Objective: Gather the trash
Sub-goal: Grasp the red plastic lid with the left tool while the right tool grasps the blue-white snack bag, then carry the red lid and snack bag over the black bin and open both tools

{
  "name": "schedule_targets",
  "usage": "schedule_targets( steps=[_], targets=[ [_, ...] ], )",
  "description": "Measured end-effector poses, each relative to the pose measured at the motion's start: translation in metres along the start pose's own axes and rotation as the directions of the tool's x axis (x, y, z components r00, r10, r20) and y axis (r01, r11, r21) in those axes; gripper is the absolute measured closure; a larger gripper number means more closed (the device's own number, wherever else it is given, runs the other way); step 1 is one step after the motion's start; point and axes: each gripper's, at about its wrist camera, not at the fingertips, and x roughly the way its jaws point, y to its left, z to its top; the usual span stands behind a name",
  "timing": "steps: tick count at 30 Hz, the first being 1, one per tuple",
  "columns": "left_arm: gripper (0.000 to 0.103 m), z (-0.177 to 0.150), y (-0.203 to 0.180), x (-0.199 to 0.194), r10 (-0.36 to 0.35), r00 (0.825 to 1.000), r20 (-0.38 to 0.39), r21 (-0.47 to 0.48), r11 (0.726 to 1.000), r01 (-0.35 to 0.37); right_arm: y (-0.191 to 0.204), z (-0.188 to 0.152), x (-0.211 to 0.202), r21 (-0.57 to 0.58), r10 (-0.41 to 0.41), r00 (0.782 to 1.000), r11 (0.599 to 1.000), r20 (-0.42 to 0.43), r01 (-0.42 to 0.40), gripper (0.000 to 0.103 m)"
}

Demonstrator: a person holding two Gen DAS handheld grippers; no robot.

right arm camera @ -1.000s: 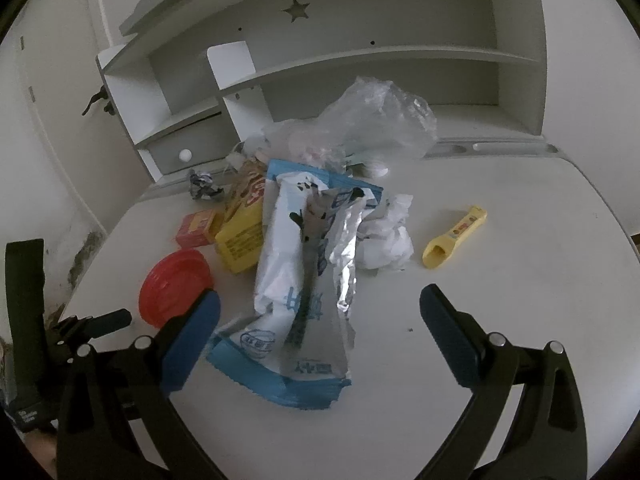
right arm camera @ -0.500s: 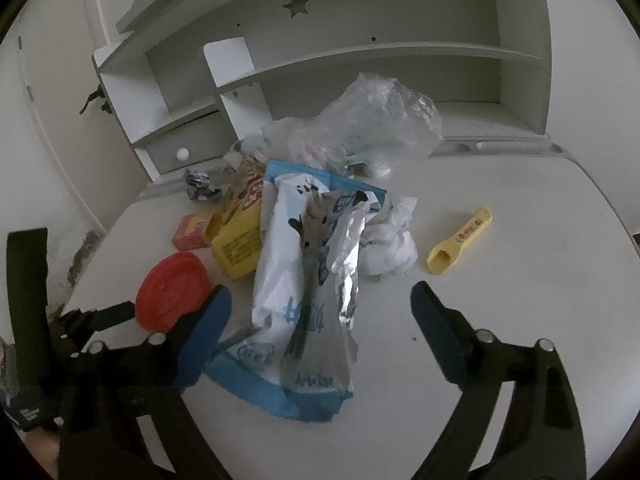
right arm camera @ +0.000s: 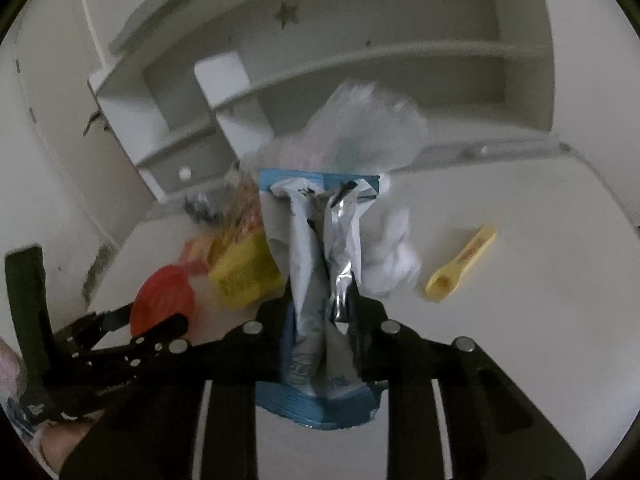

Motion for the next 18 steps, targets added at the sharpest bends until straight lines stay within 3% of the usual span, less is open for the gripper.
schedule_targets(
  steps=[6,12,18],
  targets=[
    [0.024,0.005,0.014,-0.018,0.003,0.999,0.050,-0.046,0.999,-0.001,-0.010,0.019,-0.032,0.019,-0.015,0.993,1.000,0.115,0.013,0.082],
    [0.024,0.006,0.019,-0.022,0.019,0.998,0.055,-0.061,0.998,-0.016,-0.030,0.015,-0.033,0.062,-0.022,0.995,0.998,0.097,0.016,0.083],
    [0.024,0.004,0.018,-0.034,0.043,0.996,0.076,-0.067,0.997,-0.038,-0.055,0.018,-0.064,0.096,-0.097,0.979,0.992,0.179,0.080,0.083]
  ],
)
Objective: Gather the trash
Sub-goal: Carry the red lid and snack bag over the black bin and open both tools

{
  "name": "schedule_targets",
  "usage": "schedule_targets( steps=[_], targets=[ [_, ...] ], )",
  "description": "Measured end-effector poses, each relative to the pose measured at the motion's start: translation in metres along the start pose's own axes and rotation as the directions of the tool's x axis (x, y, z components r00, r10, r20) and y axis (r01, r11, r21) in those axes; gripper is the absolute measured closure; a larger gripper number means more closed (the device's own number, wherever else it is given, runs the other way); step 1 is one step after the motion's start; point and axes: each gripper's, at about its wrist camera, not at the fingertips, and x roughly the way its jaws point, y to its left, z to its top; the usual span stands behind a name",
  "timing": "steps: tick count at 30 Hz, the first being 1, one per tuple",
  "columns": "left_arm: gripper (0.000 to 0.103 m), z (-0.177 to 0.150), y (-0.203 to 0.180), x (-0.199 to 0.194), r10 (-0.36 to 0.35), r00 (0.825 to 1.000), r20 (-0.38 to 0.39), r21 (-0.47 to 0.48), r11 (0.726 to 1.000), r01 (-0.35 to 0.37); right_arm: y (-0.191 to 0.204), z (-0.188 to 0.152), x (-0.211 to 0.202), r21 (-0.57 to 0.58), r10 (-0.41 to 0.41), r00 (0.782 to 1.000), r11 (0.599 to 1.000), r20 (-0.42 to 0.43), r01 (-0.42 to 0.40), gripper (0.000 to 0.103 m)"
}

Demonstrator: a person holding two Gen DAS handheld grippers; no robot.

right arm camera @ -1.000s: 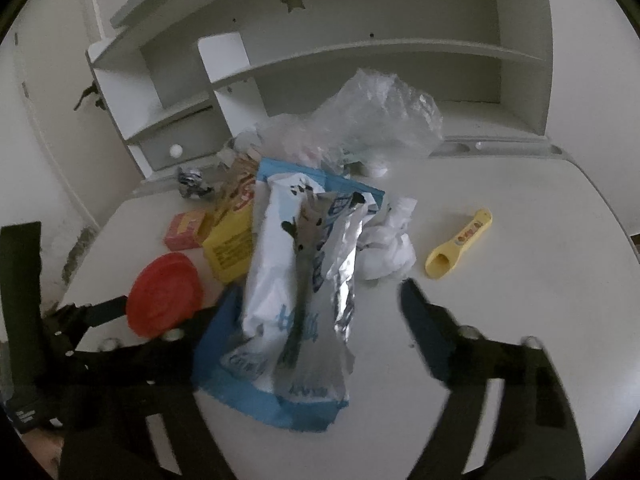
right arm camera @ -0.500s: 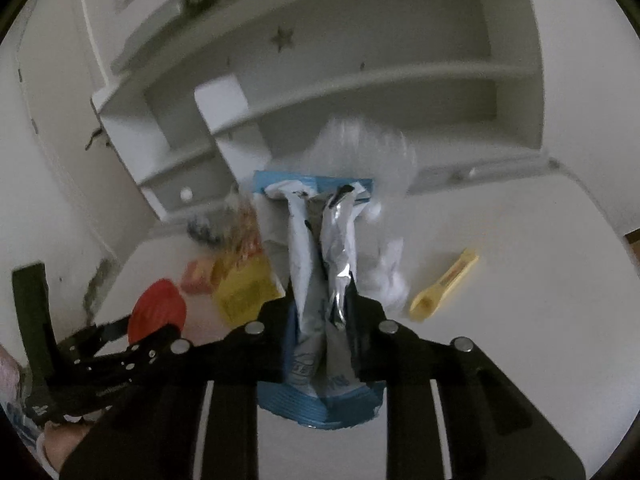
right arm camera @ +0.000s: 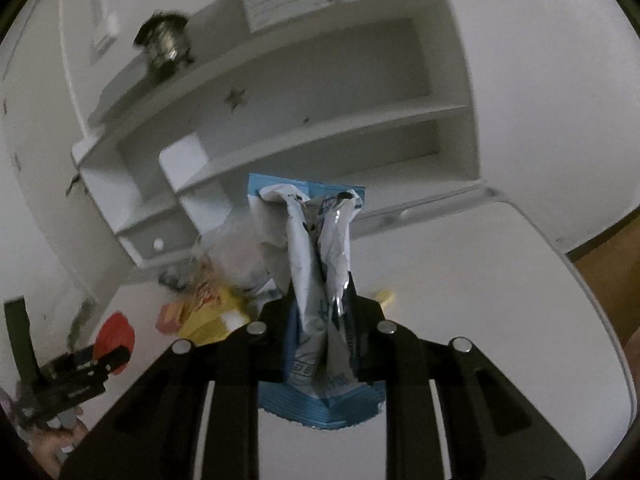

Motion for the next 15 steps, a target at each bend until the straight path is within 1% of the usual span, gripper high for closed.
schedule_targets(
  steps=[1,3,6,8,10,12,14,15],
  targets=[
    [0.024,0.001,-0.002,-0.003,0.008,1.000,0.011,0.009,1.000,-0.008,-0.005,0.002,-0.003,0.015,0.004,1.000,1.000,0.005,-0.004,0.083],
    [0.024,0.001,-0.013,-0.008,0.012,1.000,0.029,0.035,0.999,-0.013,-0.012,-0.001,0.002,0.017,0.006,1.000,1.000,-0.026,-0.005,0.083],
    [0.024,0.002,-0.033,-0.011,-0.018,0.999,0.029,0.065,0.998,0.016,-0.022,-0.014,0.011,0.041,0.037,0.995,0.999,-0.090,-0.034,0.083],
    [0.024,0.004,-0.054,-0.015,-0.052,0.998,0.032,0.094,0.994,0.049,-0.032,-0.015,0.003,0.067,0.052,0.995,0.997,-0.085,-0.047,0.084],
    [0.024,0.006,-0.086,-0.020,-0.110,0.993,0.036,0.148,0.983,0.104,-0.049,-0.008,-0.024,0.076,0.026,0.999,0.997,-0.035,-0.023,0.084],
    [0.024,0.009,-0.130,-0.028,-0.192,0.981,0.040,0.216,0.960,0.179,-0.077,0.000,-0.063,0.095,-0.012,1.000,0.995,0.014,0.010,0.084],
    [0.024,0.005,-0.186,-0.038,-0.300,0.954,0.027,0.302,0.912,0.278,-0.108,0.002,-0.100,0.114,-0.059,0.998,0.992,0.030,0.055,0.084],
    [0.024,0.000,-0.215,-0.043,-0.353,0.936,0.011,0.348,0.878,0.327,-0.133,-0.001,-0.123,0.135,-0.095,0.995,0.987,0.026,0.091,0.084]
  ],
)
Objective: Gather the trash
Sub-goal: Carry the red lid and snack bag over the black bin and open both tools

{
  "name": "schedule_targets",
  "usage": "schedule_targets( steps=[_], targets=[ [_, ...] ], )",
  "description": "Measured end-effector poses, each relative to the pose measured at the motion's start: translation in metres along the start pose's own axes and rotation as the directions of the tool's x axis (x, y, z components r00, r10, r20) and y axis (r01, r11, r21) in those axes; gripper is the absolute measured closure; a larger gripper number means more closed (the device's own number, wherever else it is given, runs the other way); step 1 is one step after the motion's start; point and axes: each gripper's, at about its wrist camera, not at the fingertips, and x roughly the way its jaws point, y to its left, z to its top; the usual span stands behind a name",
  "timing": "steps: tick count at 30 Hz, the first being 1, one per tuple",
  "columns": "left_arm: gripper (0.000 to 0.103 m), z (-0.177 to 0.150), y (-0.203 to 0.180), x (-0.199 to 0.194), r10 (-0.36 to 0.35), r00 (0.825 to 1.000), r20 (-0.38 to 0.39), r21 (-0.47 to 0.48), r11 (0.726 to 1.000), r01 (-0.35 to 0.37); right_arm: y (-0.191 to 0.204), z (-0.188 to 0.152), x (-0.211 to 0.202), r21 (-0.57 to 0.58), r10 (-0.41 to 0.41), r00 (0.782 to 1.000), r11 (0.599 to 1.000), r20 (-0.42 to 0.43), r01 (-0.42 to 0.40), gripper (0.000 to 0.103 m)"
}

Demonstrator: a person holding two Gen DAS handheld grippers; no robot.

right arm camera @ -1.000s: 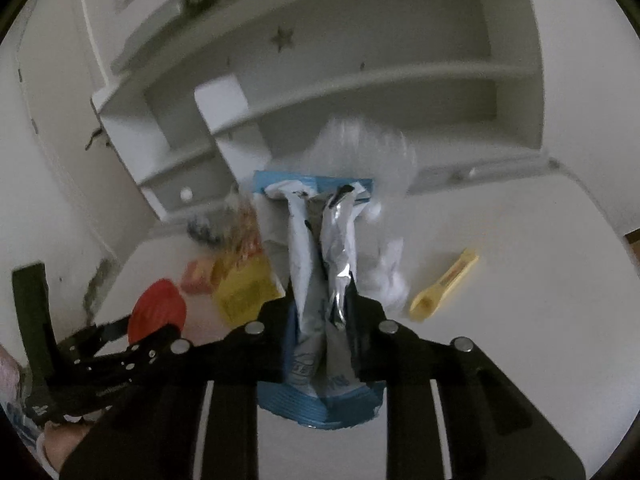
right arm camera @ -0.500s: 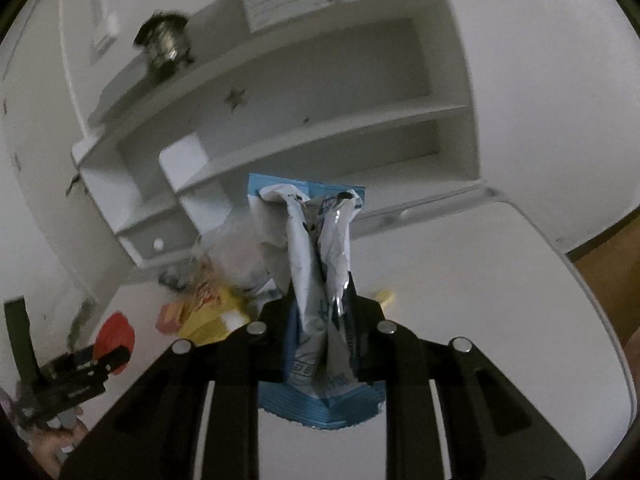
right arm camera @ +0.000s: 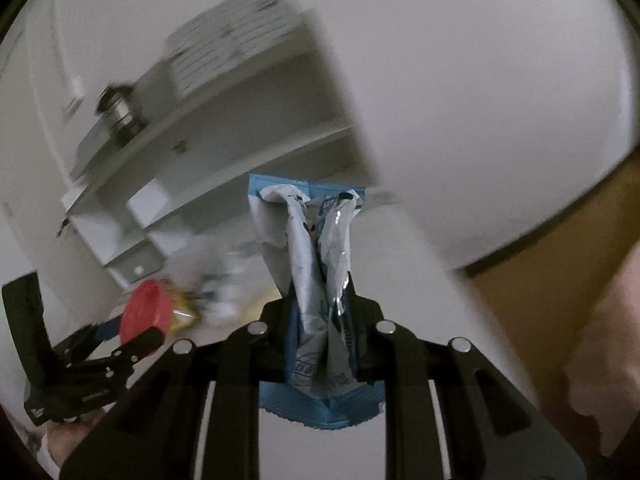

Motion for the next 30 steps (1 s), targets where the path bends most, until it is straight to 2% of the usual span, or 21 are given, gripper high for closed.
schedule_targets(
  steps=[2,4,7,8,11,12,13,14,15,16,17,18,19,20,21,22,23,24,25,29,30],
  targets=[
    [0.024,0.006,-0.068,0.012,-0.125,0.992,-0.008,0.111,0.986,0.125,-0.055,-0.005,-0.037,0.066,-0.071,0.997,0.995,-0.017,0.072,0.084],
    [0.024,0.003,-0.134,0.024,-0.237,0.970,-0.045,0.203,0.949,0.241,-0.102,-0.016,-0.065,0.135,-0.142,0.989,0.980,-0.035,0.146,0.084],
    [0.024,-0.018,-0.230,0.044,-0.382,0.911,-0.154,0.317,0.855,0.411,-0.184,-0.049,-0.103,0.253,-0.280,0.954,0.920,-0.109,0.299,0.084],
    [0.024,-0.031,-0.261,0.052,-0.424,0.881,-0.209,0.344,0.812,0.472,-0.211,-0.064,-0.109,0.289,-0.304,0.940,0.896,-0.158,0.338,0.084],
    [0.024,-0.077,-0.337,0.084,-0.429,0.824,-0.369,0.429,0.708,0.561,-0.272,-0.109,-0.100,0.356,-0.309,0.897,0.838,-0.318,0.415,0.084],
    [0.024,-0.097,-0.358,0.104,-0.402,0.806,-0.434,0.445,0.682,0.580,-0.298,-0.134,-0.087,0.380,-0.285,0.871,0.813,-0.401,0.441,0.084],
    [0.024,-0.115,-0.372,0.123,-0.367,0.791,-0.490,0.448,0.672,0.589,-0.315,-0.153,-0.076,0.398,-0.259,0.852,0.797,-0.455,0.455,0.084],
    [0.024,-0.135,-0.380,0.158,-0.304,0.772,-0.558,0.445,0.675,0.588,-0.333,-0.174,-0.064,0.414,-0.229,0.828,0.779,-0.512,0.471,0.084],
    [0.024,-0.154,-0.387,0.187,-0.257,0.742,-0.620,0.427,0.683,0.593,-0.350,-0.199,-0.046,0.420,-0.201,0.793,0.760,-0.576,0.497,0.084],
    [0.024,-0.172,-0.391,0.225,-0.203,0.699,-0.685,0.400,0.697,0.595,-0.360,-0.218,-0.029,0.410,-0.186,0.759,0.749,-0.624,0.521,0.084],
    [0.024,-0.196,-0.393,0.241,-0.165,0.669,-0.725,0.384,0.709,0.591,-0.368,-0.237,-0.013,0.396,-0.172,0.725,0.742,-0.667,0.541,0.084],
    [0.024,-0.214,-0.390,0.257,-0.138,0.647,-0.750,0.375,0.717,0.588,-0.378,-0.258,0.004,0.383,-0.159,0.690,0.733,-0.706,0.562,0.084],
    [0.024,-0.222,-0.390,0.290,-0.111,0.610,-0.785,0.350,0.733,0.583,-0.387,-0.277,0.016,0.393,-0.137,0.669,0.718,-0.730,0.575,0.084],
    [0.024,-0.235,-0.383,0.306,-0.108,0.565,-0.818,0.301,0.756,0.581,-0.394,-0.292,0.028,0.406,-0.113,0.653,0.701,-0.749,0.586,0.084],
    [0.024,-0.242,-0.377,0.324,-0.101,0.535,-0.839,0.269,0.778,0.568,-0.401,-0.310,0.041,0.417,-0.086,0.633,0.683,-0.769,0.600,0.084],
    [0.024,-0.246,-0.375,0.334,-0.091,0.525,-0.846,0.261,0.788,0.558,-0.403,-0.319,0.050,0.407,-0.080,0.611,0.678,-0.787,0.612,0.084],
    [0.024,-0.253,-0.372,0.337,-0.076,0.526,-0.847,0.270,0.791,0.549,-0.400,-0.330,0.055,0.387,-0.084,0.589,0.679,-0.804,0.624,0.084],
    [0.024,-0.259,-0.372,0.336,-0.050,0.536,-0.842,0.298,0.787,0.541,-0.399,-0.336,0.060,0.376,-0.081,0.574,0.679,-0.815,0.630,0.084],
    [0.024,-0.262,-0.370,0.339,-0.038,0.539,-0.841,0.312,0.781,0.542,-0.401,-0.340,0.061,0.387,-0.069,0.575,0.673,-0.815,0.630,0.084],
    [0.024,-0.273,-0.367,0.328,-0.069,0.508,-0.859,0.266,0.788,0.555,-0.414,-0.340,0.055,0.453,-0.033,0.616,0.646,-0.787,0.614,0.084],
    [0.024,-0.269,-0.368,0.333,-0.078,0.506,-0.859,0.260,0.785,0.562,-0.421,-0.338,0.053,0.469,-0.027,0.631,0.644,-0.776,0.605,0.084]
  ],
)
